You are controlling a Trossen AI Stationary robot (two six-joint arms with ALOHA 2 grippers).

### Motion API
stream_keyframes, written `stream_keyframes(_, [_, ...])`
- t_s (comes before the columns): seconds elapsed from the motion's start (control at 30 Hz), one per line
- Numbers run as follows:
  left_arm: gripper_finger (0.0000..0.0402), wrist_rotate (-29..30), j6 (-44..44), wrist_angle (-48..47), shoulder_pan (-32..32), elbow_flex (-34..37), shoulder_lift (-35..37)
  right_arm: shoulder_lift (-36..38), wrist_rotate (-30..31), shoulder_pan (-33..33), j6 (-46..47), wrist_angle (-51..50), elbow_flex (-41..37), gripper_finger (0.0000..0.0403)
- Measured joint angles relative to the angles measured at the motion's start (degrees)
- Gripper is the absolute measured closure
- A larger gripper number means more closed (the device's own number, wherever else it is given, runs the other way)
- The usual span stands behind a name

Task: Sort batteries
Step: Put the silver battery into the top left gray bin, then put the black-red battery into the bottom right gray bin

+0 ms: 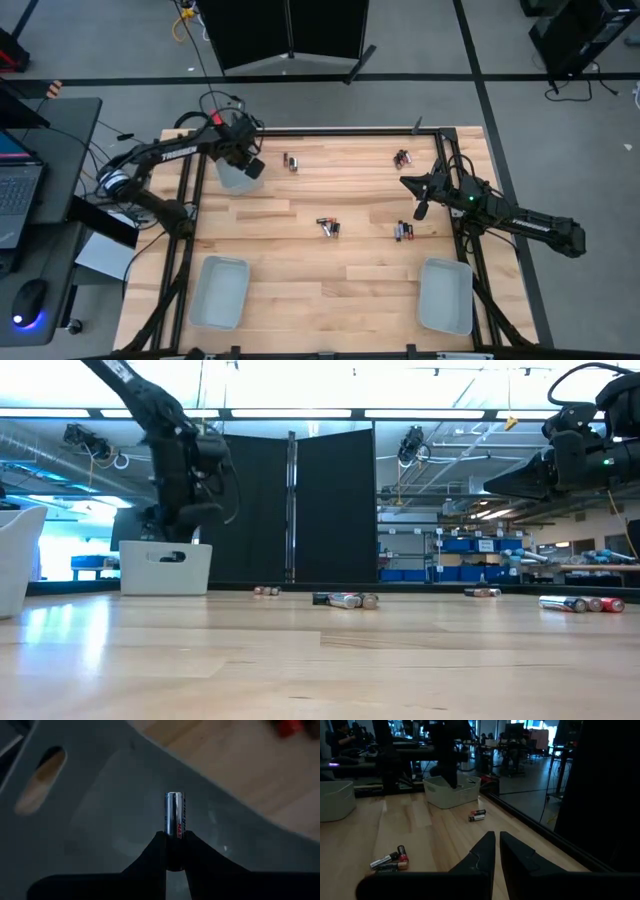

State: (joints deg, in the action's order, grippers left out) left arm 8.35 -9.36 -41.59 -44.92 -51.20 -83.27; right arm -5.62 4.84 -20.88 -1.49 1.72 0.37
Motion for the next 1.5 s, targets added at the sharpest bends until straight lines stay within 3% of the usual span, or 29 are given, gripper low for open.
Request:
stream_keyframes(0.33, [0.0356, -0.8, 3.1, -0.5, -2.5, 0.0, -7.2, 0.0, 0.0, 0.0, 0.0, 0.0, 0.0, 0.0364])
stream_keyframes(0.57, [0.0355, -3.3, 3.4, -0.3, -2.8, 0.0, -8.1, 0.0, 0.0, 0.0, 0.0, 0.0, 0.0, 0.0364])
stream_keyframes(0.8, [0.0271, -3.7, 4.8, -0.2, -2.3, 0.0, -7.7, 0.0, 0.0, 0.0, 0.0, 0.0, 0.0, 0.0364])
stream_keyframes(0.97, [0.0253, -1.7, 4.9, 0.0, -1.2, 0.0, -3.6, 0.0, 0.0, 0.0, 0.0, 0.0, 0.0, 0.0364])
stream_keyframes(1.2, [0.0268, 2.7, 2.8, 2.9, 3.3, 0.0, 7.4, 0.0, 0.0, 0.0, 0.0, 0.0, 0.0, 0.0364])
stream_keyframes(1.5, [0.0312, 3.0, 1.9, 26.9, 17.3, 4.4, 19.1, 0.0, 0.0, 0.0, 0.0, 0.0, 0.0, 0.0364])
